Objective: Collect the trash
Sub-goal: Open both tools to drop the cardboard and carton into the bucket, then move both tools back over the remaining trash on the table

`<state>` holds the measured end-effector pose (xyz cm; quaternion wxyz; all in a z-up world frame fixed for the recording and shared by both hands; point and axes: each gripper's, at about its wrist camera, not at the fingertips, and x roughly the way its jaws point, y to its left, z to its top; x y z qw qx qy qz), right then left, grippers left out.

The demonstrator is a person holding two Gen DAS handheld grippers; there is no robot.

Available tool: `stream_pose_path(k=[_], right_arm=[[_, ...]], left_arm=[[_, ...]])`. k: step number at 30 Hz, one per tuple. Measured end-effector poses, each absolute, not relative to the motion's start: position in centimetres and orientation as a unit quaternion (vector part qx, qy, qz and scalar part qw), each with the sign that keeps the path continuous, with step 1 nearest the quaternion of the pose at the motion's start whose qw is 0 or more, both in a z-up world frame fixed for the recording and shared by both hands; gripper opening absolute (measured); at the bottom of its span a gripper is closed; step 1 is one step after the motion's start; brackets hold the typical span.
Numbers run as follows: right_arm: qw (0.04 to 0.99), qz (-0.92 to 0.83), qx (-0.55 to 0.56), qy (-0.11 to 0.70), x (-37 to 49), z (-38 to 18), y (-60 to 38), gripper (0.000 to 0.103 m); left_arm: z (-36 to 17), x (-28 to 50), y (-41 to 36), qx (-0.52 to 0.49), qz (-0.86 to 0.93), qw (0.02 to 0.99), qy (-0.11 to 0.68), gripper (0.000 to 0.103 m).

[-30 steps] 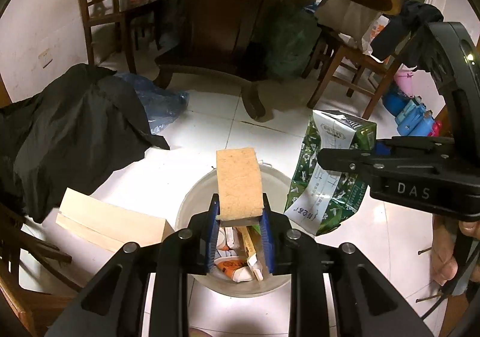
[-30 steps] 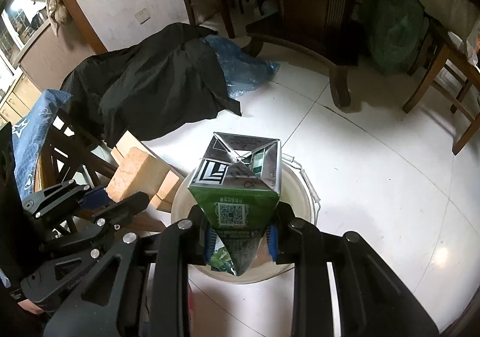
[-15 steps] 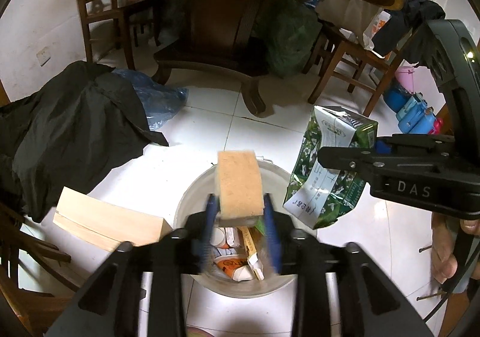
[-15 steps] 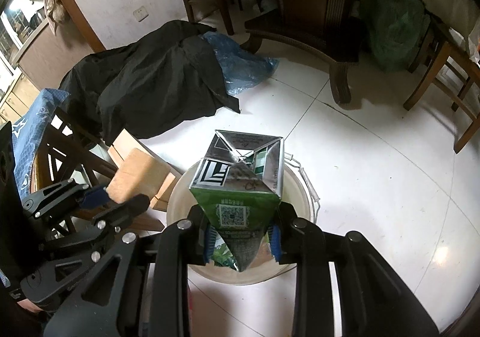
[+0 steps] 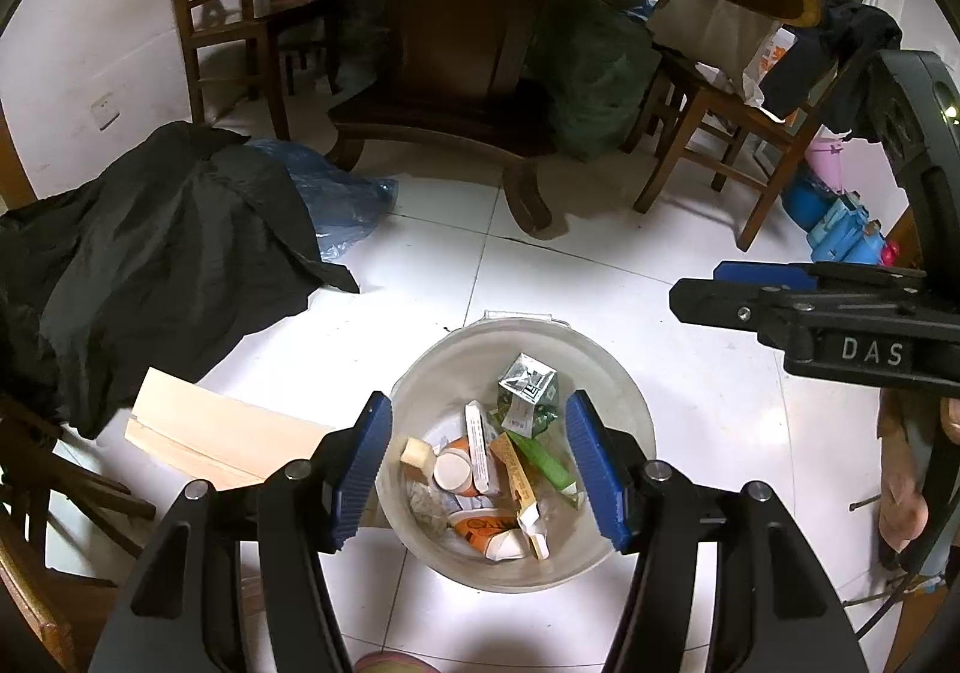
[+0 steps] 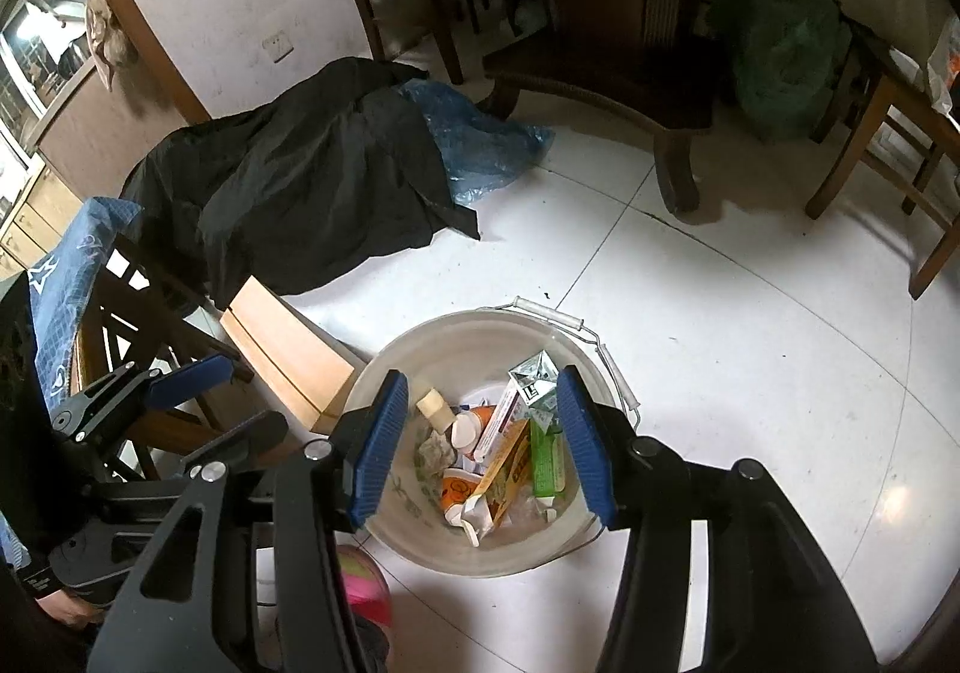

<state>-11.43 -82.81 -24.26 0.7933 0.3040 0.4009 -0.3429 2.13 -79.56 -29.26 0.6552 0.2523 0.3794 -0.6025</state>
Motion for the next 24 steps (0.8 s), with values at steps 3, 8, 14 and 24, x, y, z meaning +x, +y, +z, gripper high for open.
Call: stream_pose_path(k=[3, 8, 14, 24], right_arm=[[0.793, -0.347, 0.303, 0.399, -11.7, -24.2, -82.7, 0.05], [0.795, -0.348, 0.297, 0.397, -11.7, -23.8, -82.5, 0.05], [0.816, -0.351, 0.269, 0.373, -11.4, -21.0, -80.8, 0.063], [0.883, -0.3, 0.192, 0.307, -6.3, -13.2, -74.2, 0.077]], left_arm=[[-29.2, 2.3, -79.4, 0.252, -0.602, 0.657, 0.379, 0.061], [-28.4, 2.7, -79.0, 0.248, -0.599, 0.661, 0.377, 0.061], [-26.2, 3.6, -76.9, 0.237, -0.597, 0.674, 0.365, 0.065], [-18.1, 9.6, -65.9, 0.188, -0.575, 0.727, 0.325, 0.071]])
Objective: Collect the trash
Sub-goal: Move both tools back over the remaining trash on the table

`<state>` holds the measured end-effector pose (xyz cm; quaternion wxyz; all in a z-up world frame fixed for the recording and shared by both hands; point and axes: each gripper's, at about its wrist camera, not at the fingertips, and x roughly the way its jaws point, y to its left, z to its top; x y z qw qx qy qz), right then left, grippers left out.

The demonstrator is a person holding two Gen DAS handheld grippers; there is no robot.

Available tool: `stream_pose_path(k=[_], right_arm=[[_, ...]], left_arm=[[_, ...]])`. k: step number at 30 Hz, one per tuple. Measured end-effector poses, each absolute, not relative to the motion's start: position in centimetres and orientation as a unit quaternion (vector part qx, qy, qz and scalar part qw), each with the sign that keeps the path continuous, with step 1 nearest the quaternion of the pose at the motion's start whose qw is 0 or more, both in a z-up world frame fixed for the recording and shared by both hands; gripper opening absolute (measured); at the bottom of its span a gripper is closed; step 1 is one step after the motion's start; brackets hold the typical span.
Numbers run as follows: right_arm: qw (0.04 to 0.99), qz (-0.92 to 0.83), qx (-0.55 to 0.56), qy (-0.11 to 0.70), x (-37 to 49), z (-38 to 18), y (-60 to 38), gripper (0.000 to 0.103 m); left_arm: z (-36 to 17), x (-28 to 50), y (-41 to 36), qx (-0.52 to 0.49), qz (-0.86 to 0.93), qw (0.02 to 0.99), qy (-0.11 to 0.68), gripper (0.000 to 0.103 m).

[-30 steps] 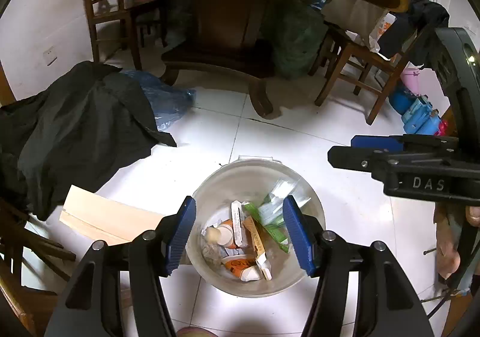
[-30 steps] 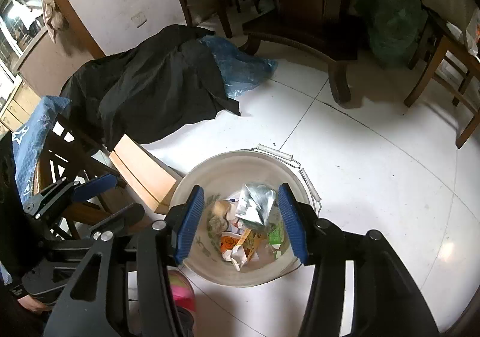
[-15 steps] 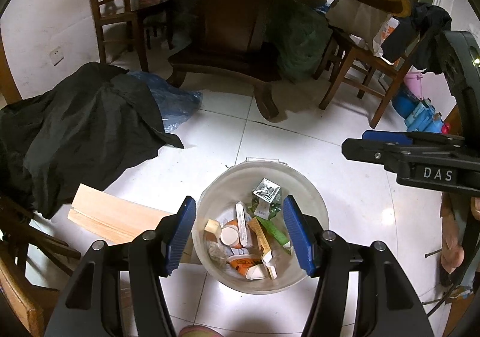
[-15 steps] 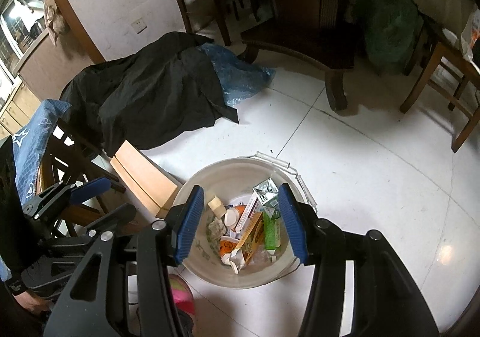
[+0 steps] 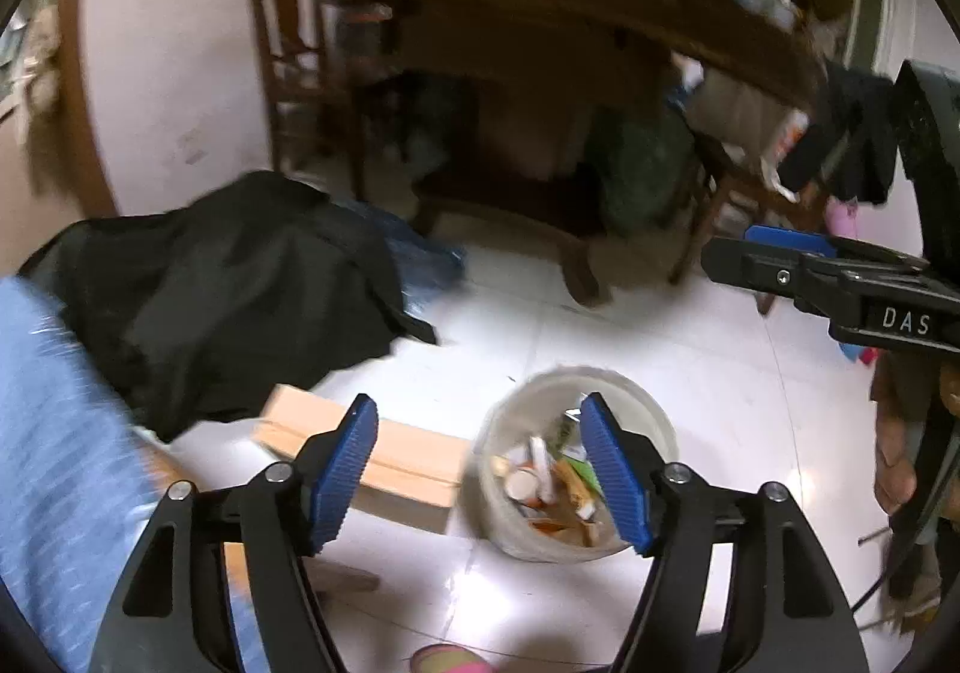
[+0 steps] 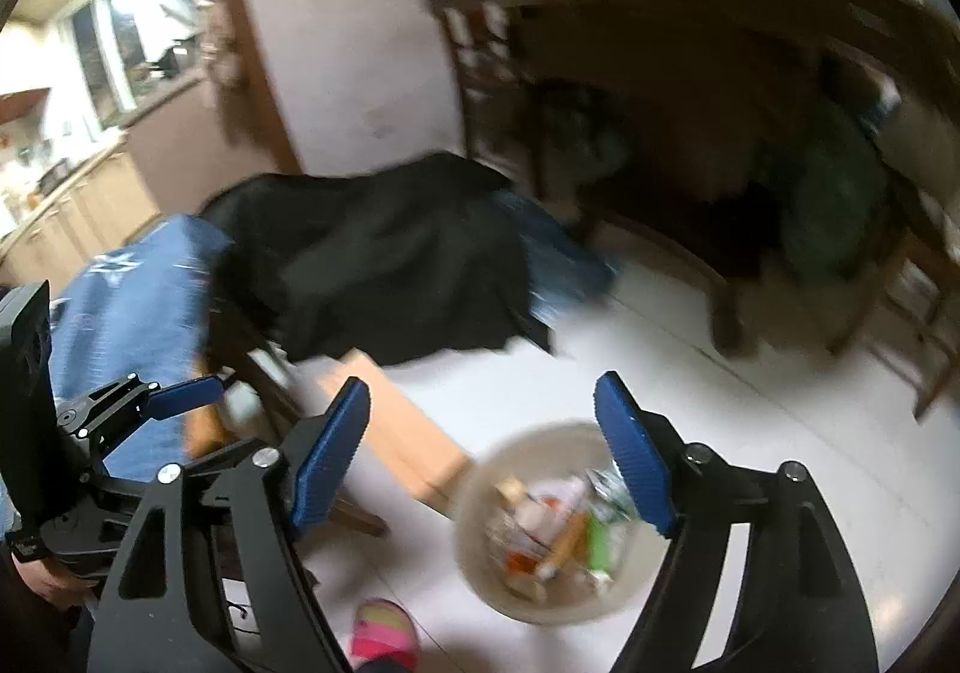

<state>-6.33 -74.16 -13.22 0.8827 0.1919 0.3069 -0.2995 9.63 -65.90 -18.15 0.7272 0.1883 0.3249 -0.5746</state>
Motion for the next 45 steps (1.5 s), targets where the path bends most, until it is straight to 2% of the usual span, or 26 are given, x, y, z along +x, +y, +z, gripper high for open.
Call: stream_pose_path(k=[8, 16, 26, 31, 35, 40, 45], right_arm=[[0.934, -0.172, 0.133, 0.284, 2.6, -8.4, -66.3, 0.083], [0.949, -0.06, 0.088, 0.297, 11.5, -7.0, -58.4, 0.084], [0.945, 0.032, 0.059, 0.321, 20.2, -7.4, -49.7, 0.084], [0.939, 0.063, 0.047, 0.335, 23.9, -7.7, -45.6, 0.085], [0.934, 0.082, 0.031, 0.345, 27.0, -7.8, -42.6, 0.085], [0.93, 0.101, 0.008, 0.354, 30.4, -8.2, -40.3, 0.085], [0.923, 0.128, -0.026, 0.363, 34.6, -8.6, -38.7, 0.085]], left_arm=[[-11.8, 19.1, -50.9, 0.127, -0.497, 0.799, 0.314, 0.077], [-7.9, 27.5, -34.9, 0.084, -0.396, 0.859, 0.313, 0.078], [-8.0, 42.3, -14.0, 0.062, -0.235, 0.904, 0.351, 0.086], [-9.1, 50.8, -5.8, 0.069, -0.158, 0.911, 0.375, 0.087], [-10.5, 55.2, -3.8, 0.071, -0.167, 0.895, 0.407, 0.087], [-12.3, 57.1, -6.3, 0.11, -0.206, 0.877, 0.421, 0.087], [-13.1, 59.6, -6.7, 0.107, -0.204, 0.877, 0.422, 0.087]])
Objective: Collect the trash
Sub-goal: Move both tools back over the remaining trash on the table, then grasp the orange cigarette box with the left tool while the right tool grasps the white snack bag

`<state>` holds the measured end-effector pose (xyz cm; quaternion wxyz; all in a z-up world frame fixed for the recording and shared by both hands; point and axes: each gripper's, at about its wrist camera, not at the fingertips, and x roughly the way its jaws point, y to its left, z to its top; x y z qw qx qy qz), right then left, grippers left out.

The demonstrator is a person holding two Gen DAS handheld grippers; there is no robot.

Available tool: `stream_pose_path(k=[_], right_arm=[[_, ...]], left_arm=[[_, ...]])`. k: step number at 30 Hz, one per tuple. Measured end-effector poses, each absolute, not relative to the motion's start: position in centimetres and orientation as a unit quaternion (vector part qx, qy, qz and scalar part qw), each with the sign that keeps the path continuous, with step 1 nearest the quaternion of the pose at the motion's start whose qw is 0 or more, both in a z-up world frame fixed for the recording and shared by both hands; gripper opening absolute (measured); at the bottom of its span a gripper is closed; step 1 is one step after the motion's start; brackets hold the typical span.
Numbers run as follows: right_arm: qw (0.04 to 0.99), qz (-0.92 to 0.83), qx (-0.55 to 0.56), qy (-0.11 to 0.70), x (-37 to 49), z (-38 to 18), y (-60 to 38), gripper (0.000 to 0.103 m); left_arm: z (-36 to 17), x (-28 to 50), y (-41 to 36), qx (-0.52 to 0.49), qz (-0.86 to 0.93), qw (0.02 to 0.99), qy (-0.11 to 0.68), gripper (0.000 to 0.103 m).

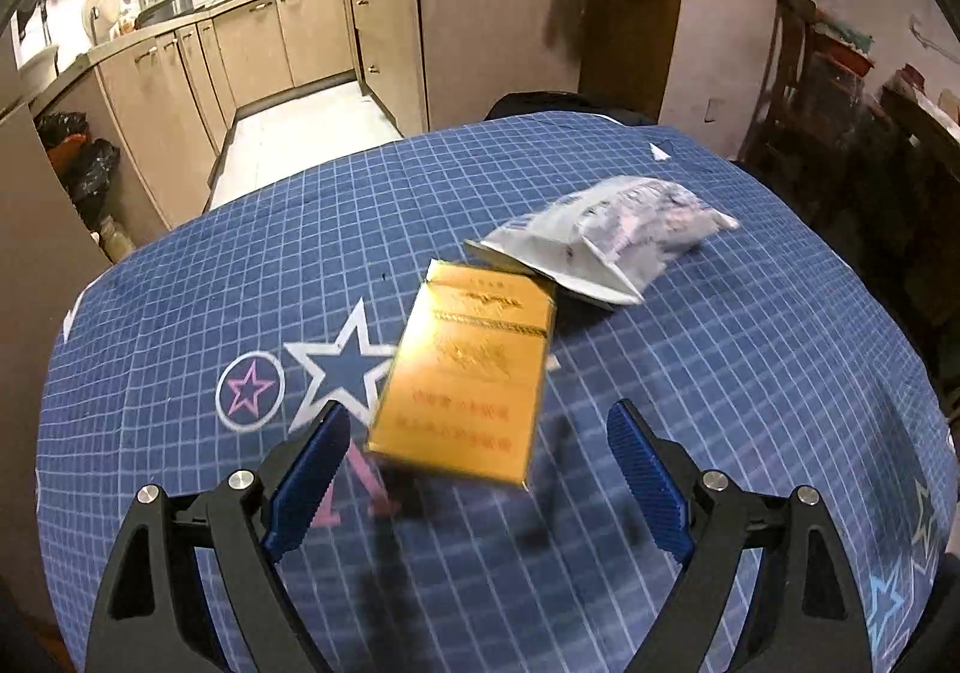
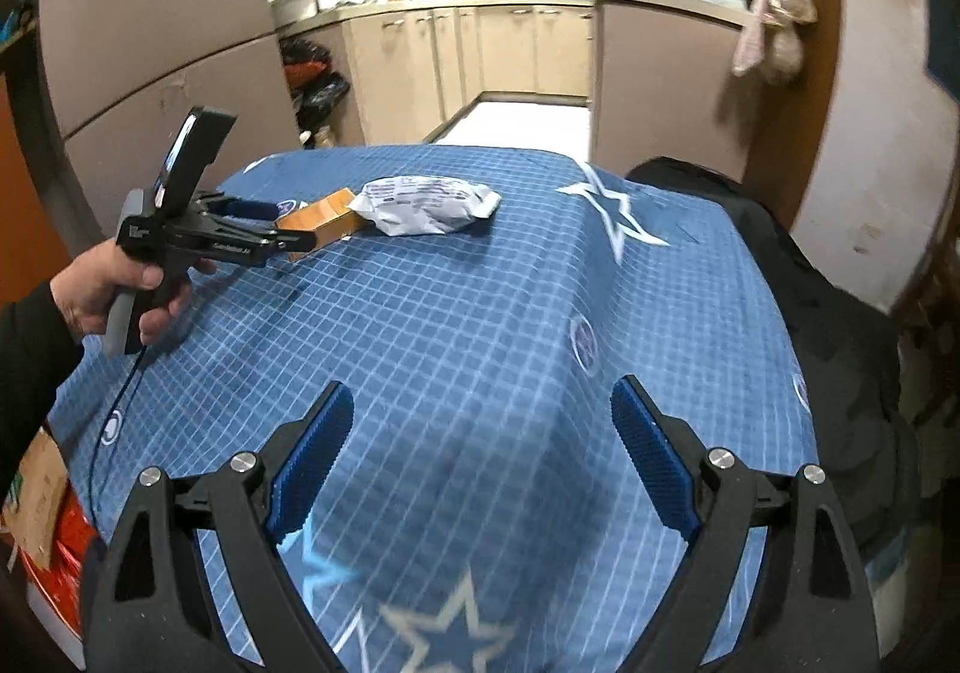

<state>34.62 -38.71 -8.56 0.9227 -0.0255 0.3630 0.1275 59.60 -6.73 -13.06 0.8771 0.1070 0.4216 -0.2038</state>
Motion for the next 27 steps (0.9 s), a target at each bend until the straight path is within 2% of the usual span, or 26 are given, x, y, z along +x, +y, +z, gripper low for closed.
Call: stream_pose_path(k=[2, 3, 4, 15, 22, 27], right_arm=[[0.92, 0.142, -0.039, 0.362, 36.2, -8.5, -38.2, 0.085], [0.918, 0.154, -0.05, 0.362, 37.2, -8.4, -37.9, 0.085], [0.916, 0.163, -0.059, 0.362, 37.9, -8.4, -37.6, 0.085], [0.844, 0.269, -0.275, 0.375, 50.6, -9.1, -30.5, 0.085], [0.784, 0.325, -0.344, 0.401, 56.3, -11.1, -26.5, 0.086], [0.769, 0.334, -0.341, 0.426, 58.7, -12.8, -25.6, 0.086]], left_arm=[[-13.3, 60.5, -6.2, 0.094, -0.198, 0.879, 0.425, 0.085], [-13.4, 60.7, -6.2, 0.088, -0.2, 0.878, 0.426, 0.08], [-13.6, 60.9, -5.9, 0.082, -0.202, 0.876, 0.43, 0.063], [-14.0, 59.4, -4.1, 0.069, -0.204, 0.879, 0.426, 0.062], [-14.2, 59.8, -3.4, 0.054, -0.223, 0.873, 0.43, 0.062], [-14.6, 61.0, -3.7, 0.052, -0.227, 0.87, 0.434, 0.062]])
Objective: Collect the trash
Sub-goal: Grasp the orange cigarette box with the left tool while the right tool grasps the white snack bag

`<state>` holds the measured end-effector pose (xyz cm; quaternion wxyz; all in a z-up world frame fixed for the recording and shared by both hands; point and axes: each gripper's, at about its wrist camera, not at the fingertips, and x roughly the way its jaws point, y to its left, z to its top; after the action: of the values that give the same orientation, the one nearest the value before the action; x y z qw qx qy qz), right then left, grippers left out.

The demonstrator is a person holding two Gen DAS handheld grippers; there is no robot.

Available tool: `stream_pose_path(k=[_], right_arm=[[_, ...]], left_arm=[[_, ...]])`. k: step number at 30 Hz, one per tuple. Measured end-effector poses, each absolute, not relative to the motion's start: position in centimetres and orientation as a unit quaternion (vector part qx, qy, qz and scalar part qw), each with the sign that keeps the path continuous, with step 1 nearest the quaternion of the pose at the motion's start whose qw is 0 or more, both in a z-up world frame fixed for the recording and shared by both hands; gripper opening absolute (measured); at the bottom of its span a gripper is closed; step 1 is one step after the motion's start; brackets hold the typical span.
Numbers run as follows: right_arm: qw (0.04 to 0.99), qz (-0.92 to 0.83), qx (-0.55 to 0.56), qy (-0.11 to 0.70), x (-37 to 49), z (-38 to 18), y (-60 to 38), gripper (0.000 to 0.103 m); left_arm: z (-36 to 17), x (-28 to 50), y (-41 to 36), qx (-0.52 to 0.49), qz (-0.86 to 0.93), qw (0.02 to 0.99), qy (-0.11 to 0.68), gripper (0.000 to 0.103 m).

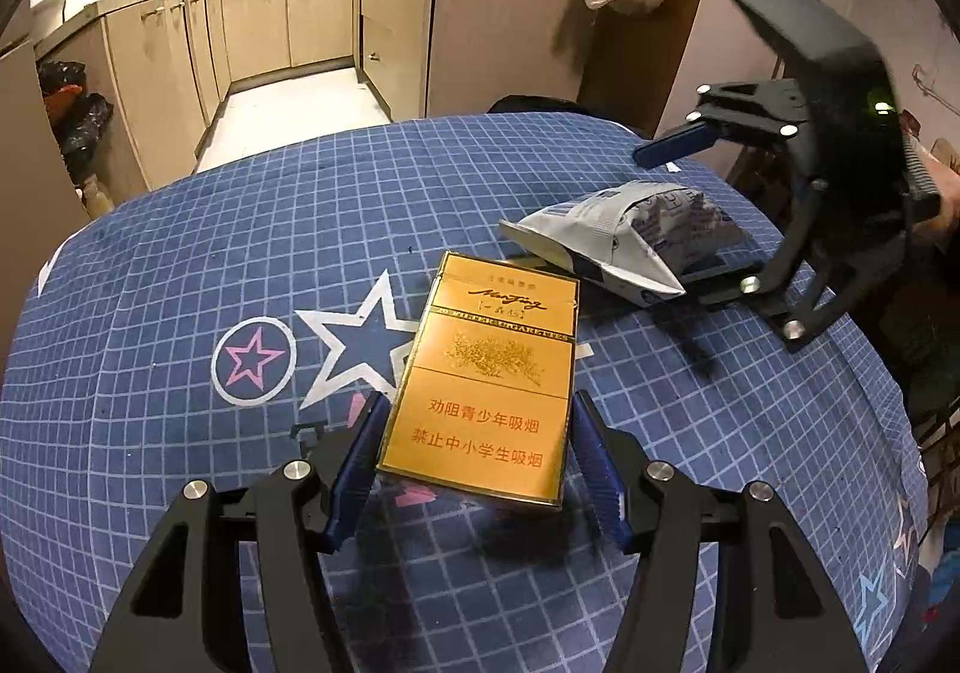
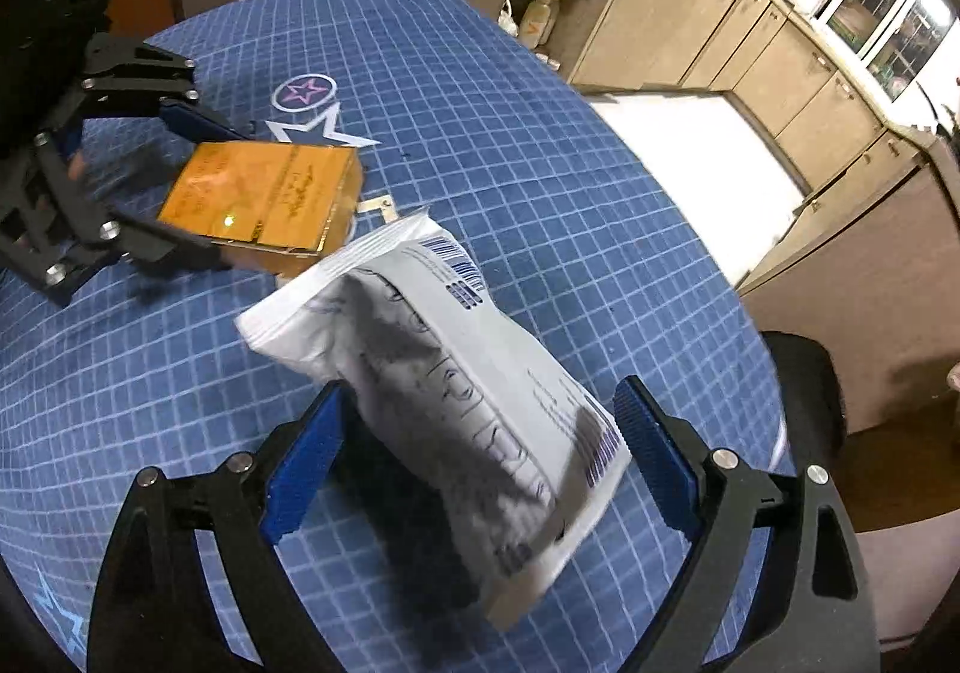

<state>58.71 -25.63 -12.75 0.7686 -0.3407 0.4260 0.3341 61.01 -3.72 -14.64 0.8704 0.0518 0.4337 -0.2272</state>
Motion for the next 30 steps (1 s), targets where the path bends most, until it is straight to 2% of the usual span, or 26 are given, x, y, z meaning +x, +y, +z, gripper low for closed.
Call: stream_pose_path(k=[3, 6, 8, 14, 23, 30], right_arm=[[0.772, 0.34, -0.313, 0.436, 59.0, -13.4, -25.8, 0.085], [0.784, 0.339, -0.276, 0.441, 58.7, -13.3, -26.5, 0.069], [0.801, 0.327, -0.244, 0.437, 58.3, -12.7, -27.3, 0.053], [0.836, 0.282, -0.212, 0.42, 55.1, -12.0, -28.1, 0.041], [0.897, 0.185, -0.097, 0.389, 50.7, -9.3, -31.7, 0.039], [0.935, 0.117, -0.022, 0.335, 45.4, -5.9, -34.5, 0.039]], left_arm=[[-14.8, 61.2, -3.8, 0.052, -0.225, 0.871, 0.434, 0.062], [-14.7, 60.9, -4.0, 0.05, -0.223, 0.873, 0.43, 0.062], [-14.5, 60.5, -3.9, 0.041, -0.22, 0.876, 0.426, 0.061], [-13.9, 58.9, -4.3, 0.037, -0.207, 0.887, 0.411, 0.06], [-11.7, 55.4, -3.9, 0.02, -0.18, 0.909, 0.375, 0.059], [-7.5, 50.6, -4.6, 0.03, -0.154, 0.939, 0.307, 0.059]])
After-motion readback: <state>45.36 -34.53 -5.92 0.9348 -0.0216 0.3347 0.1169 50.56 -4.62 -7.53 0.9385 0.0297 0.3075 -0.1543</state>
